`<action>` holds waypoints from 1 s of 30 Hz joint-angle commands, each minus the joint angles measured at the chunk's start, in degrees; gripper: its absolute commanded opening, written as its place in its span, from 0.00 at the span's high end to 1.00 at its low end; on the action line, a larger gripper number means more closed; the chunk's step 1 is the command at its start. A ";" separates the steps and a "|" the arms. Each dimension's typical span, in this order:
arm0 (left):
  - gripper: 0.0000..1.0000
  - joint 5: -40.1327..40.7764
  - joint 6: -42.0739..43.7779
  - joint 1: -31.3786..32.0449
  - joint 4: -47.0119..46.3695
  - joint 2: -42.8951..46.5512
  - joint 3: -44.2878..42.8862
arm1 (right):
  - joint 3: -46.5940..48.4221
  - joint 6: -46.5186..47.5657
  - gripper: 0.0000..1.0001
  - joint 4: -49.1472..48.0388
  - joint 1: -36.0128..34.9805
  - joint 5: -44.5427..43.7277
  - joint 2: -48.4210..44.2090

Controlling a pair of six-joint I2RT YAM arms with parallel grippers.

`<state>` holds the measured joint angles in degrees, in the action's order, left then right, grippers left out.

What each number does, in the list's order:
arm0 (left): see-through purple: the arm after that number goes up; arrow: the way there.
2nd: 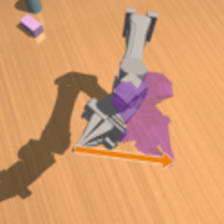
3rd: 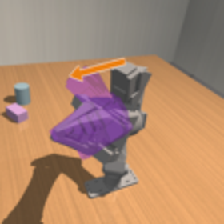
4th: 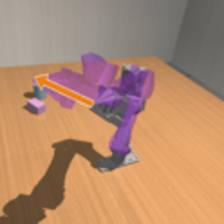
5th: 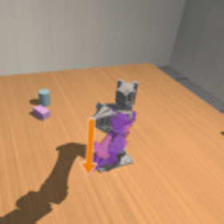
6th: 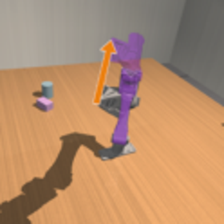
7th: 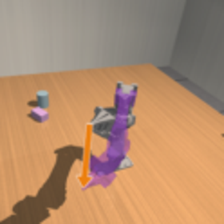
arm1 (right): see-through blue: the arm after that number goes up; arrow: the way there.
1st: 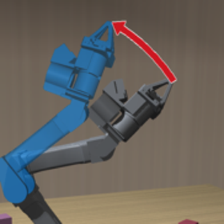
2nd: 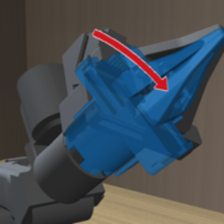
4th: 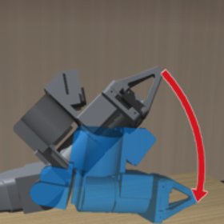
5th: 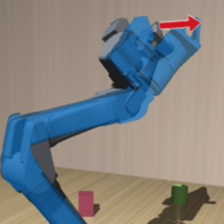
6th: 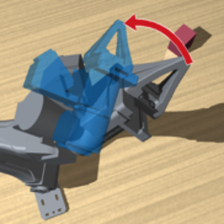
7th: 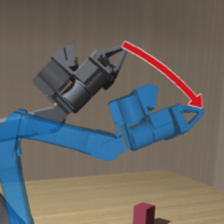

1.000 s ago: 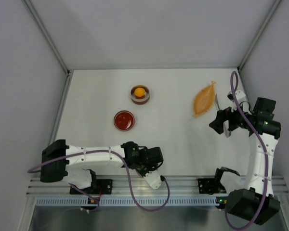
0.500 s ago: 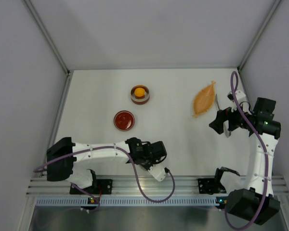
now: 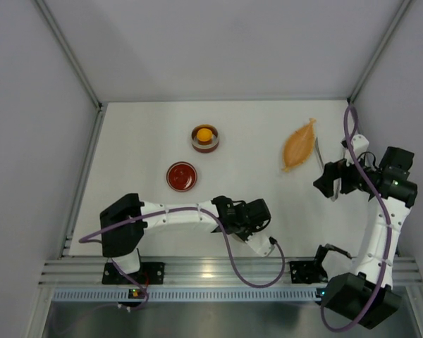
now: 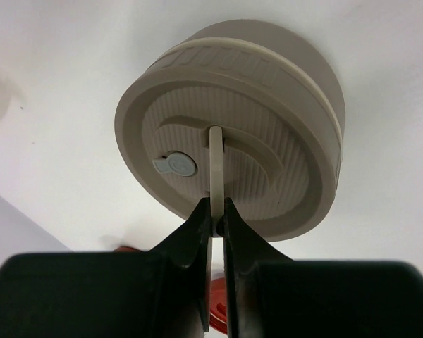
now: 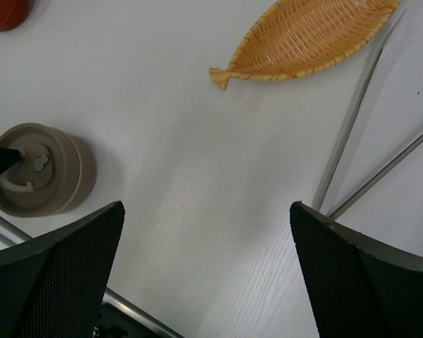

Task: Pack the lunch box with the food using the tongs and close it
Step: Move the packing box to the center of the board.

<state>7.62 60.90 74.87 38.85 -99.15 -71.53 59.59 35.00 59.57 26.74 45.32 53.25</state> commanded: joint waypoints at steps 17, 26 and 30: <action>0.80 -6.56 -1.93 3.26 4.74 1.77 -4.06 | 1.49 6.13 0.01 4.41 5.07 6.36 1.77; 0.75 -9.55 -5.52 3.26 9.22 5.19 -5.80 | 2.28 6.04 0.01 5.03 5.07 6.45 1.59; 0.72 -12.97 -15.01 0.64 9.75 7.65 -10.19 | 2.20 6.13 0.01 5.12 5.07 6.80 1.24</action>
<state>-0.86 53.17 77.54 47.48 -96.09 -76.51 59.66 39.44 63.11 30.92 49.43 54.92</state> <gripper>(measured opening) 0.277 0.993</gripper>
